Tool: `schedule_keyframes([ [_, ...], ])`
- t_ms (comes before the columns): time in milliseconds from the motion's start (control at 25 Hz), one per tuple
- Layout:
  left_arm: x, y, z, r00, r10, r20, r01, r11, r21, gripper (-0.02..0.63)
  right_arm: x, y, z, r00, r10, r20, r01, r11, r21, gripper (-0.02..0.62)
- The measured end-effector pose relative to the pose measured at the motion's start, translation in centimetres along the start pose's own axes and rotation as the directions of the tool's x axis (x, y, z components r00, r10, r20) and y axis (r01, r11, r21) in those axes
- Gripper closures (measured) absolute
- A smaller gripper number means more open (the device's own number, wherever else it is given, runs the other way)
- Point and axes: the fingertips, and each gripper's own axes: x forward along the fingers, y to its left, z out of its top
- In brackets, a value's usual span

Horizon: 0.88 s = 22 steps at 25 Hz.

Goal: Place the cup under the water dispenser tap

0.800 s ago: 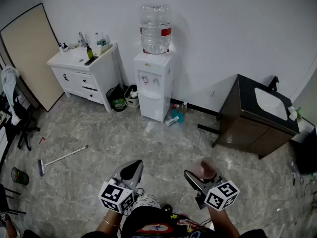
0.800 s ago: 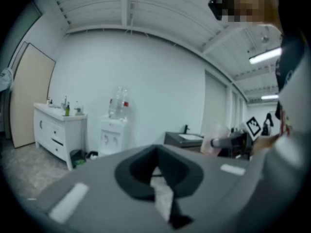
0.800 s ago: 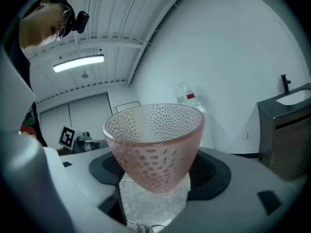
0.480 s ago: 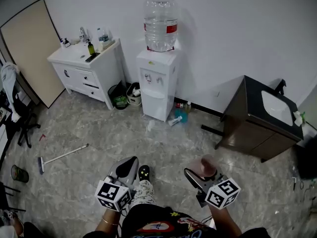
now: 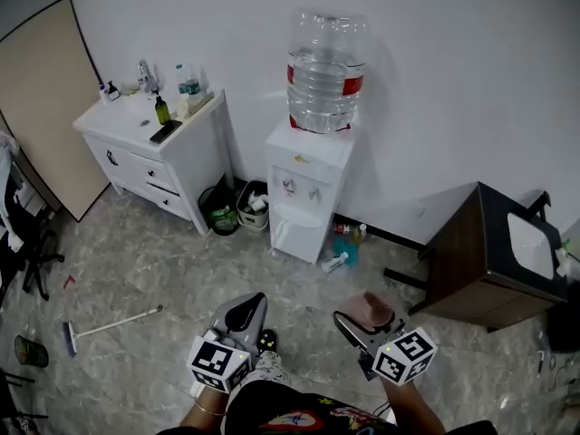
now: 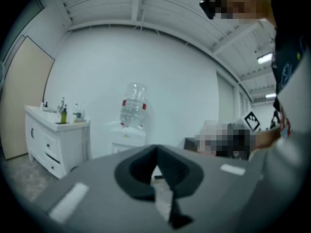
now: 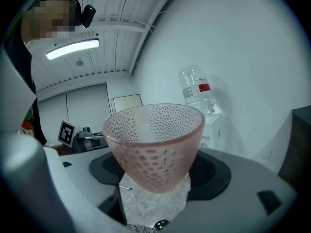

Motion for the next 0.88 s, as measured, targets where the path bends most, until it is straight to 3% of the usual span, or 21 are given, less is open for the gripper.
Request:
schedule_keyframes([
  [160,5.9,8.6,0.7,0.998,-0.043,-0.042,0.043,0.999,-0.007,0.609,11.8,-2.5,1.9,0.999,-0.008,-0.042,0.008,1.000,-0.017,0.255],
  [320,10.7,14.0,-0.5,0.995,-0.081,-0.049,0.079,0.996,-0.048,0.607,20.8,-5.2,1.5,0.996,-0.024,-0.083,0.021,0.999,-0.035,0.255],
  [520,16.3,17.8,-4.7,0.995,-0.071,-0.075,0.067,0.996,-0.061,0.607,28.3,-10.3,-2.0,0.991,-0.053,-0.124,0.050,0.998,-0.029,0.255],
  [880,23.9,22.3,-10.8,0.995,0.035,-0.097,-0.043,0.996,-0.081,0.609,39.6,-20.1,-10.8,0.965,-0.138,-0.223,0.134,0.990,-0.032,0.255],
])
